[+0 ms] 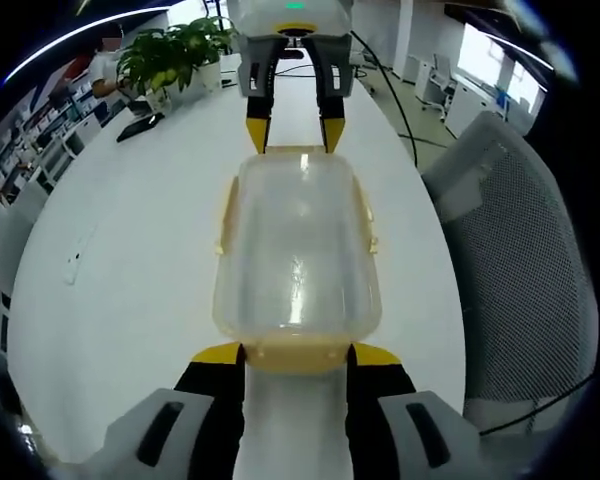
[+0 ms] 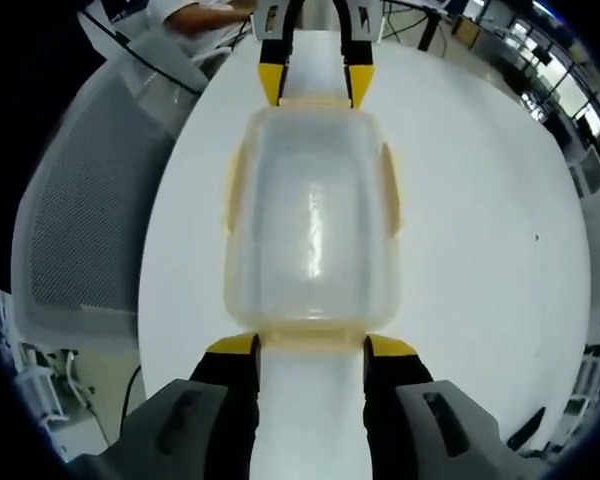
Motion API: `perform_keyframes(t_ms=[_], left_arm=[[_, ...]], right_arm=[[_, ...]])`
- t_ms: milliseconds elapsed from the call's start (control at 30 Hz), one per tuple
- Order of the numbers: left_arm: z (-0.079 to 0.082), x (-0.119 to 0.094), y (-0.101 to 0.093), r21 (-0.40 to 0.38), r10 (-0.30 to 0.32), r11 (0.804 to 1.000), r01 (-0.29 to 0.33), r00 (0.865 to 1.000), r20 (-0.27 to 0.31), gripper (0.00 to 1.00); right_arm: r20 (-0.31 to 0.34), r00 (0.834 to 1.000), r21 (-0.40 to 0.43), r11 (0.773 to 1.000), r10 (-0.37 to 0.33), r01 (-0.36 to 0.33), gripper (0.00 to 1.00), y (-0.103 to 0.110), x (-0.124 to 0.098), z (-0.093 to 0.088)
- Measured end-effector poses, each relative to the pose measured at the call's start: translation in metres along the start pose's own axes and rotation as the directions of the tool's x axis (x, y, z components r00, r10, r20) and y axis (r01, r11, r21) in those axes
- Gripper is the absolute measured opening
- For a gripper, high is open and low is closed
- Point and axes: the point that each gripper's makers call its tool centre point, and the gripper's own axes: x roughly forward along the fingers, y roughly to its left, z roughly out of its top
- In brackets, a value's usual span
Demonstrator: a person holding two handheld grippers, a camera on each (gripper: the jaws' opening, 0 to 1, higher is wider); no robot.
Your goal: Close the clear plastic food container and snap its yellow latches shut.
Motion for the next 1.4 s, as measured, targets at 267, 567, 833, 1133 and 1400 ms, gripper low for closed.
perform_keyframes(t_ms=[267, 567, 833, 1133, 1400], left_arm=[[0.002, -0.004, 0.001, -0.008, 0.015, 1.0, -0.015, 1.0, 0.021, 0.34], [0.001, -0.016, 0.006, -0.108, 0.065, 0.992, -0.06, 0.997, 0.039, 0.36], [-0.001, -0.026, 0.008, -0.238, 0.121, 0.966, -0.101, 0.99, 0.07, 0.35], [-0.003, -0.028, 0.008, -0.37, 0.191, 0.918, -0.143, 0.977, 0.098, 0.34], [-0.001, -0.027, 0.006, -0.497, 0.242, 0.855, -0.15, 0.962, 0.127, 0.32]], right_arm=[[0.003, 1.0, 0.011, 1.0, -0.029, 0.029, 0.37, -0.001, -0.002, -0.005], [0.053, 0.996, 0.119, 0.99, -0.078, 0.071, 0.37, 0.001, -0.012, -0.006], [0.096, 0.987, 0.245, 0.964, -0.128, 0.101, 0.35, 0.003, -0.021, -0.006], [0.159, 0.969, 0.395, 0.912, -0.189, 0.113, 0.34, 0.001, -0.027, -0.002], [0.196, 0.947, 0.525, 0.843, -0.254, 0.118, 0.33, -0.002, -0.027, -0.001]])
